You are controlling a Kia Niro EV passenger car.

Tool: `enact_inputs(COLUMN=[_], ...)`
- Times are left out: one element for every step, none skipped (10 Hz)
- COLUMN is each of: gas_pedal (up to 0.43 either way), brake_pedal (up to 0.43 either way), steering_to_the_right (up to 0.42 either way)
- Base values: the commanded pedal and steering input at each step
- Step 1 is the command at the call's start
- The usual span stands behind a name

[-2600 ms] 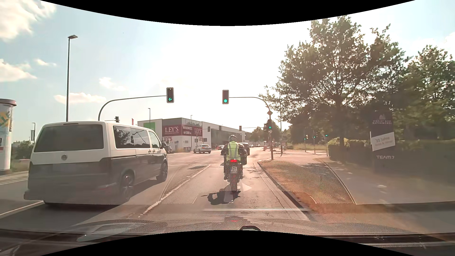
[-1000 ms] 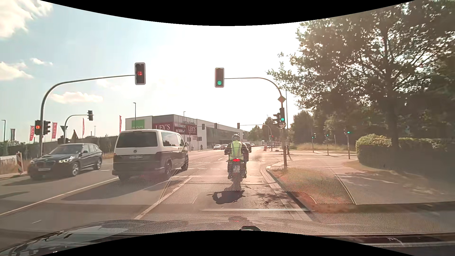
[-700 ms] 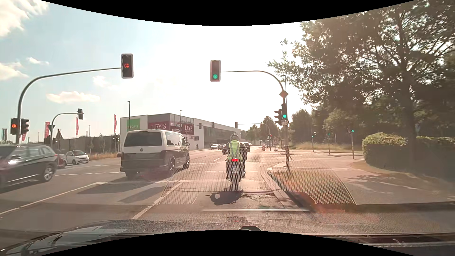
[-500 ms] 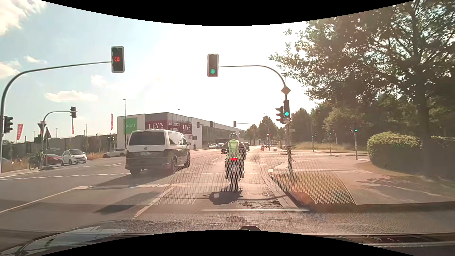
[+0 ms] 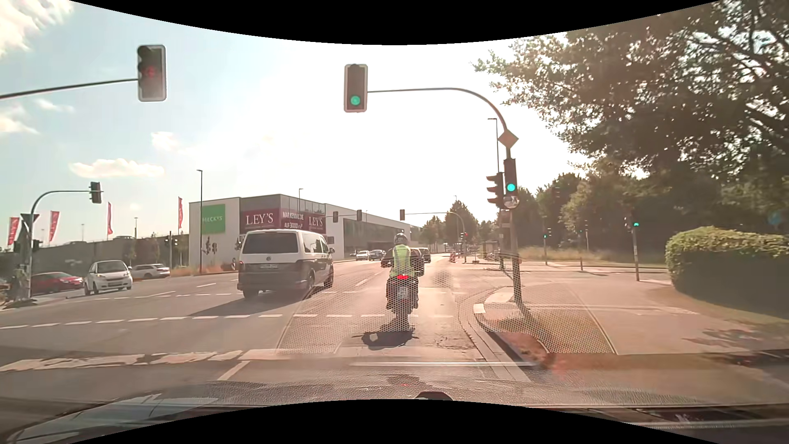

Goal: Follow the waypoints while adhering to traffic rules and regulations

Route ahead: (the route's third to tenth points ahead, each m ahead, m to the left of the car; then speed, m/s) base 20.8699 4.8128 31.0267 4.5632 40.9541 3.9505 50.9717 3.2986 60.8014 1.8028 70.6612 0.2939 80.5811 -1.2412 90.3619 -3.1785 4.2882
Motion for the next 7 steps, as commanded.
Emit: enact_inputs(gas_pedal=[0.138,0.157,0.157,0.169,0.169,0.177,0.260], brake_pedal=[0.000,0.000,0.000,0.000,0.000,0.000,0.000], steering_to_the_right=[0.019,0.018,0.018,0.018,0.018,0.018,0.018])
